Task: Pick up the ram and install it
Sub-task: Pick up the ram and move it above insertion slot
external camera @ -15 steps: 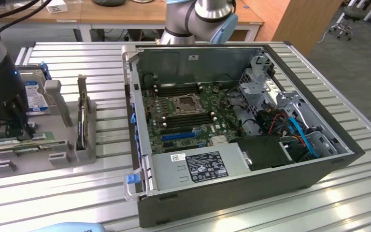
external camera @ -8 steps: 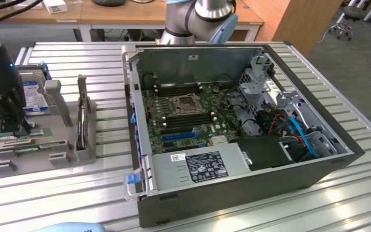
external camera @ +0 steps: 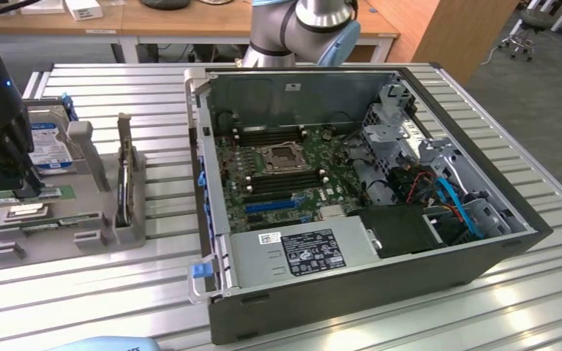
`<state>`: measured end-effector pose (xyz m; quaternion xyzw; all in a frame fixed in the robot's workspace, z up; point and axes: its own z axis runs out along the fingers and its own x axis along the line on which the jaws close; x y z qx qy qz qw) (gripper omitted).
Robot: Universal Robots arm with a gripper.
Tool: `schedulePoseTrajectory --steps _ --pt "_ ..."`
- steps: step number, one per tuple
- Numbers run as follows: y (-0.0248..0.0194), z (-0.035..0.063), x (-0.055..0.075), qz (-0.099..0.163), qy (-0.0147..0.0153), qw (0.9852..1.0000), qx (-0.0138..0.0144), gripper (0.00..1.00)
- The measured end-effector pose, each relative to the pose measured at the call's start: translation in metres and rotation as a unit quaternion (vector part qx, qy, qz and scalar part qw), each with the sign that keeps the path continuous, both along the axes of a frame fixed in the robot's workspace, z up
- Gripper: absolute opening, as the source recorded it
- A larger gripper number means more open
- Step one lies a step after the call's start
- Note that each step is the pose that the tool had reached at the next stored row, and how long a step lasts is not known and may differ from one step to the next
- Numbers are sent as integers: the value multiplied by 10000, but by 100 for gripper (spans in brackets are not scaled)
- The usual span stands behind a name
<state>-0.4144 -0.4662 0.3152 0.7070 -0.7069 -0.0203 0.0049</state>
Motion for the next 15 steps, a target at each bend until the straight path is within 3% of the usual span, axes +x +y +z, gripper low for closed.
schedulePoseTrajectory --steps 15 --pt "0 295 0 -18 -1 10000 -1 12"
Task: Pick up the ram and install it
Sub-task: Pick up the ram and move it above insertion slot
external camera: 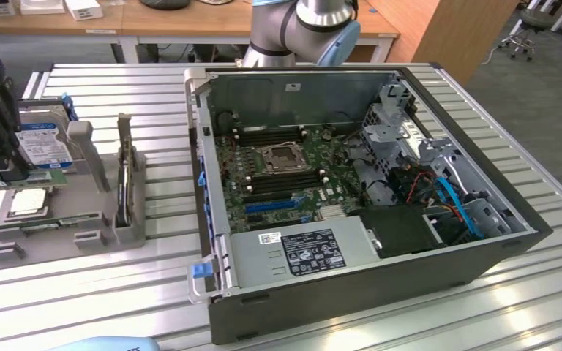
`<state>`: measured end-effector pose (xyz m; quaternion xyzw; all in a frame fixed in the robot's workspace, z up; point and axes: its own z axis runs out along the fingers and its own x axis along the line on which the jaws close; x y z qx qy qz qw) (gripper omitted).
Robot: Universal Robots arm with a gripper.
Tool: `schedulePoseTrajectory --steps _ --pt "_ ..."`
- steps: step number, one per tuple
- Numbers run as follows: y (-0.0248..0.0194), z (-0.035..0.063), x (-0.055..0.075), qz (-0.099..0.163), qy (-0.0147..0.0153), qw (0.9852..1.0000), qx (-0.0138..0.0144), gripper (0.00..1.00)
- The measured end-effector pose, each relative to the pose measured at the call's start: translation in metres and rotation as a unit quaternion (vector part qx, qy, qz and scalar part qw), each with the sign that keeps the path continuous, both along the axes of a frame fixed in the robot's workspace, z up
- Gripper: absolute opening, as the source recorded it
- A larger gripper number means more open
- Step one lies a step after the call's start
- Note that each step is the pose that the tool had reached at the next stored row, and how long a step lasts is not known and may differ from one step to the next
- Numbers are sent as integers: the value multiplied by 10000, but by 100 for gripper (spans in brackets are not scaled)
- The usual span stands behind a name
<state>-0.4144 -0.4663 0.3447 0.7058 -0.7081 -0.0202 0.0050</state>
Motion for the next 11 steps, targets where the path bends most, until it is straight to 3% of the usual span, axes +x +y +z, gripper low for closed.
schedulePoseTrajectory --steps 11 --pt "0 179 0 -4 0 10000 0 12"
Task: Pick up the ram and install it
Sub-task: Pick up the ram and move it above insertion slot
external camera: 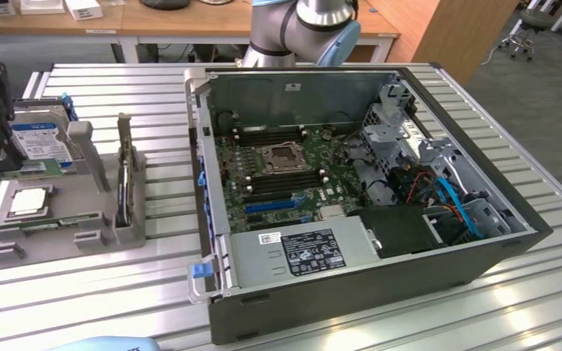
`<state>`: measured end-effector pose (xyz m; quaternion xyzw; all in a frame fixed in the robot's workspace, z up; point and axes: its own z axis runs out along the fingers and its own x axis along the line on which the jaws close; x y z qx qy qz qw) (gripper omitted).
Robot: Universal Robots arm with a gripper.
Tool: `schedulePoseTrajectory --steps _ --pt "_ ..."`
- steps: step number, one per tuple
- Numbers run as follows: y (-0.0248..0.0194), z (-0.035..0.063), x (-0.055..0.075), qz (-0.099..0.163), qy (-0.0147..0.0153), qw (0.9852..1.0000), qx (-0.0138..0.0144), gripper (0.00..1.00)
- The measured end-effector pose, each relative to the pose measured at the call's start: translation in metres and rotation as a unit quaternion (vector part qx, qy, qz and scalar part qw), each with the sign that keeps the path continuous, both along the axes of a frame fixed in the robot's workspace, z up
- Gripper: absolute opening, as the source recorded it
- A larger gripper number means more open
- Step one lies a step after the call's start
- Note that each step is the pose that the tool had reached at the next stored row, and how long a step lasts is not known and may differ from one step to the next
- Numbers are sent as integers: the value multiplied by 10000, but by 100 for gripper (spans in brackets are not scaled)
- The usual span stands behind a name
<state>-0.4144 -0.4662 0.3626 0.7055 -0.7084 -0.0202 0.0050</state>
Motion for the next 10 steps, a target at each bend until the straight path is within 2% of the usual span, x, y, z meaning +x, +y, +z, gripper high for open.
schedulePoseTrajectory --steps 10 --pt "-1 27 15 0 1 10000 -1 12"
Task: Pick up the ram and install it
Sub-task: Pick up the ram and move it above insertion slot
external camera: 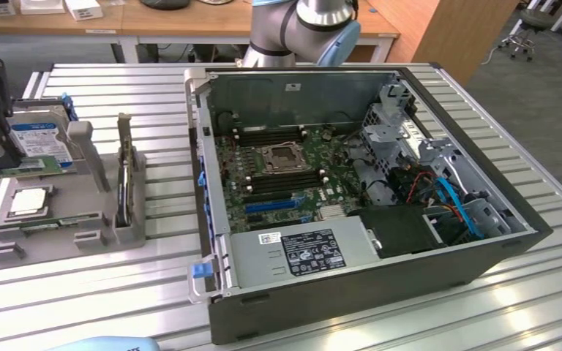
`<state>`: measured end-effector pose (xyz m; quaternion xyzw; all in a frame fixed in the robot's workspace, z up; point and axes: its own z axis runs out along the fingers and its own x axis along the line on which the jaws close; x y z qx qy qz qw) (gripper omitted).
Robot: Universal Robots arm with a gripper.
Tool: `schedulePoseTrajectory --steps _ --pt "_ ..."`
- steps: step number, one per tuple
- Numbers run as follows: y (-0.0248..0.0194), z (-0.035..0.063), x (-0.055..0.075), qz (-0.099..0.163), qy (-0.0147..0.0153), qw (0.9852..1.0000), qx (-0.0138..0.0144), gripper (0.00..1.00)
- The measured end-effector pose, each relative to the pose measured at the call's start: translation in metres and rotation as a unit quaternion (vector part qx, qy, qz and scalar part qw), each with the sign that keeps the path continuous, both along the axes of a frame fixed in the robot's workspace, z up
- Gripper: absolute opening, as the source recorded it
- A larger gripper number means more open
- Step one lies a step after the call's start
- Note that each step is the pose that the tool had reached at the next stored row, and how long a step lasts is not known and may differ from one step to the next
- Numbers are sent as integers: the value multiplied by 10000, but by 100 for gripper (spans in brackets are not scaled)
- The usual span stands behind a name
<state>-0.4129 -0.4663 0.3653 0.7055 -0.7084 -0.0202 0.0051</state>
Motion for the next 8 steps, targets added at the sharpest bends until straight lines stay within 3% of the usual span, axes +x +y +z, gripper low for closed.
schedulePoseTrajectory --steps 8 --pt "0 -2 142 -1 0 10000 1 12"
